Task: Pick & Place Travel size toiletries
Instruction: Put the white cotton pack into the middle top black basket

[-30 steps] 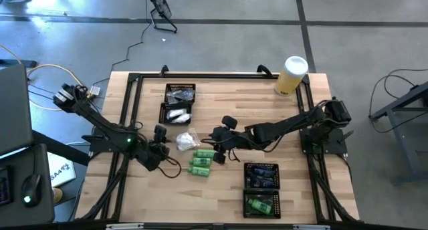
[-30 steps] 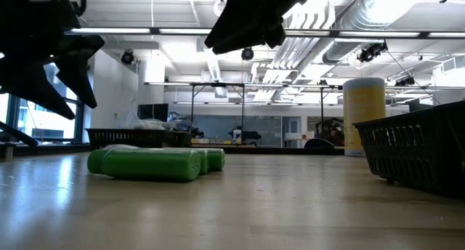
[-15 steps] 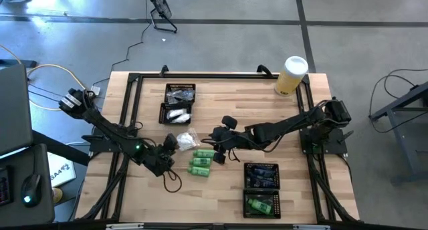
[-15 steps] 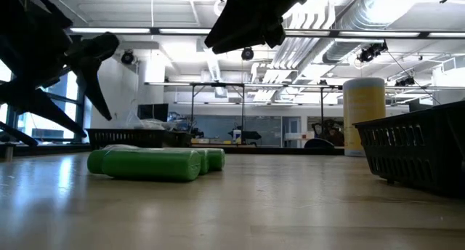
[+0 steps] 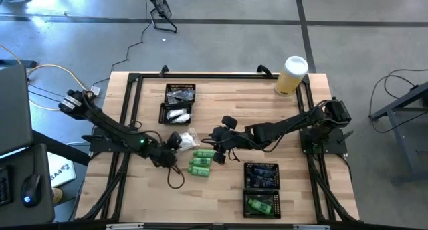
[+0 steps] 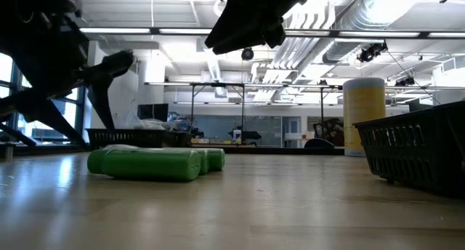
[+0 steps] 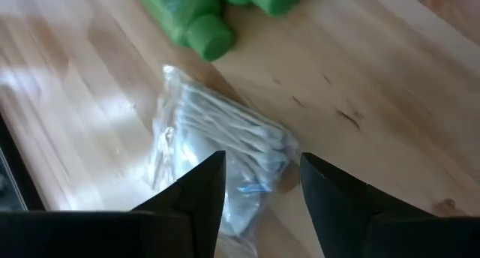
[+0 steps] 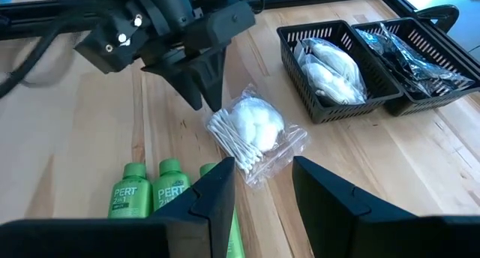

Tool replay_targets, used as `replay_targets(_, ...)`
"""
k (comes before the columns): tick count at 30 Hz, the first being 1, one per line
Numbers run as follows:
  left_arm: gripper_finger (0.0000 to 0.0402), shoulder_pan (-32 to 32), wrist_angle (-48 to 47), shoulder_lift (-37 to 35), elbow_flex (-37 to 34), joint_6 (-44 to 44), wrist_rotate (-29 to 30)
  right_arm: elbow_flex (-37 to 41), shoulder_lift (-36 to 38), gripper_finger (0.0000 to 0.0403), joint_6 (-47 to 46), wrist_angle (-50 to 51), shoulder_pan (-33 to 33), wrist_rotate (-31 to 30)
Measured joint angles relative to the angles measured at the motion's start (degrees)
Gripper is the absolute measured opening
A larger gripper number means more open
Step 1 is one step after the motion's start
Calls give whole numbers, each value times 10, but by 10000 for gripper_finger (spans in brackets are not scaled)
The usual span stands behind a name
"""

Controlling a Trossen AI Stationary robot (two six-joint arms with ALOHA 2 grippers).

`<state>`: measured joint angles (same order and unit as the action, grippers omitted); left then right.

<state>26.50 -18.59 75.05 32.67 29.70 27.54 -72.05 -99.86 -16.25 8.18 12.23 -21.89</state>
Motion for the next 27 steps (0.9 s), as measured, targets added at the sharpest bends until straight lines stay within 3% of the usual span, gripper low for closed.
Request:
replay_targets(10, 166, -3, 69, 39, -30, 94, 5, 0, 0, 128, 0, 2, 0, -2)
replay_targets(17, 166, -6, 94, 69, -30, 96, 57, 0, 0, 128, 0, -1, 0, -2)
replay_targets(27, 166, -37, 126, 68, -43, 104, 42, 0, 0, 128, -1, -1, 0, -3)
